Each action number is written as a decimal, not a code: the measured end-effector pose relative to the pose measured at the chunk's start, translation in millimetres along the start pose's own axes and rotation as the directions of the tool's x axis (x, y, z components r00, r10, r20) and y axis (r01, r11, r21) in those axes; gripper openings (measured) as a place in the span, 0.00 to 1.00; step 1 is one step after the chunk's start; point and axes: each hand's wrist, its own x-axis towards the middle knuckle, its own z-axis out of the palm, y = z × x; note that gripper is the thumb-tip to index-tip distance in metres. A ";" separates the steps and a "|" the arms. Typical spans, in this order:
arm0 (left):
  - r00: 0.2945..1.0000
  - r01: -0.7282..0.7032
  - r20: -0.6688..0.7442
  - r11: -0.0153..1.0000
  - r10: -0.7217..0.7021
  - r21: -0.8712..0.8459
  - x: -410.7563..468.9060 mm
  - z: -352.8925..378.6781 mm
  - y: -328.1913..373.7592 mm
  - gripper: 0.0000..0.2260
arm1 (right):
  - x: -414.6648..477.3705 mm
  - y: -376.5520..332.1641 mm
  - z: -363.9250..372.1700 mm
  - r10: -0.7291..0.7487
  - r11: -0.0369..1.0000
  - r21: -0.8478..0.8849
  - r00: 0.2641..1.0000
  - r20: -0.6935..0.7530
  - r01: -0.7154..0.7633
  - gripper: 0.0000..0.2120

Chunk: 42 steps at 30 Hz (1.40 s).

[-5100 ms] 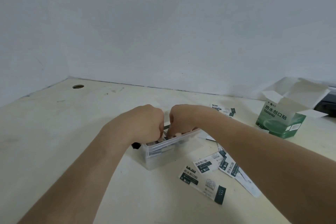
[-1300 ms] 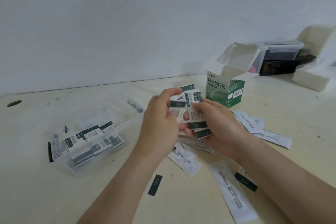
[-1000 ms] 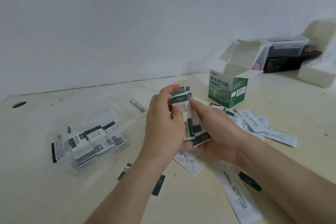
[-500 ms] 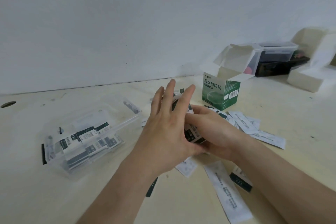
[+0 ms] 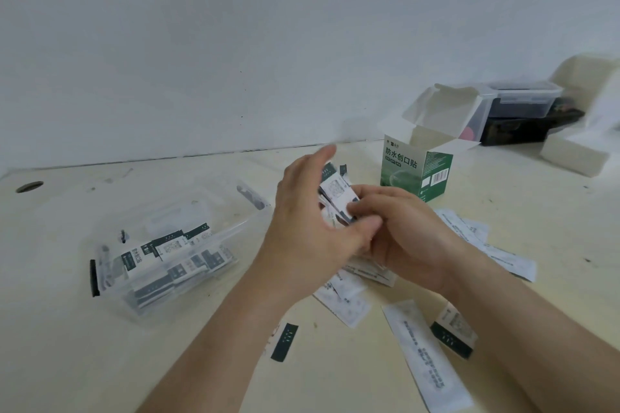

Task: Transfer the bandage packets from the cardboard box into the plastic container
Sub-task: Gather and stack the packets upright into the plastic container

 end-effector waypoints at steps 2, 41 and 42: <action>0.997 0.066 -0.011 0.970 -0.071 -0.234 1.9 -8.8 4.8 0.26 | -4.5 -5.7 -1.4 0.052 0.998 0.023 0.996 0.077 -0.054 0.07; 0.735 -0.240 0.668 0.874 -0.120 0.422 -26.1 25.1 28.4 0.26 | -10.3 -26.5 -31.4 -0.165 0.769 -0.639 0.976 -0.143 0.036 0.14; 0.735 -0.234 0.668 0.878 -0.121 0.416 -25.9 24.9 28.0 0.26 | -9.8 -26.0 -31.0 -0.162 0.770 -0.637 0.977 -0.142 0.035 0.14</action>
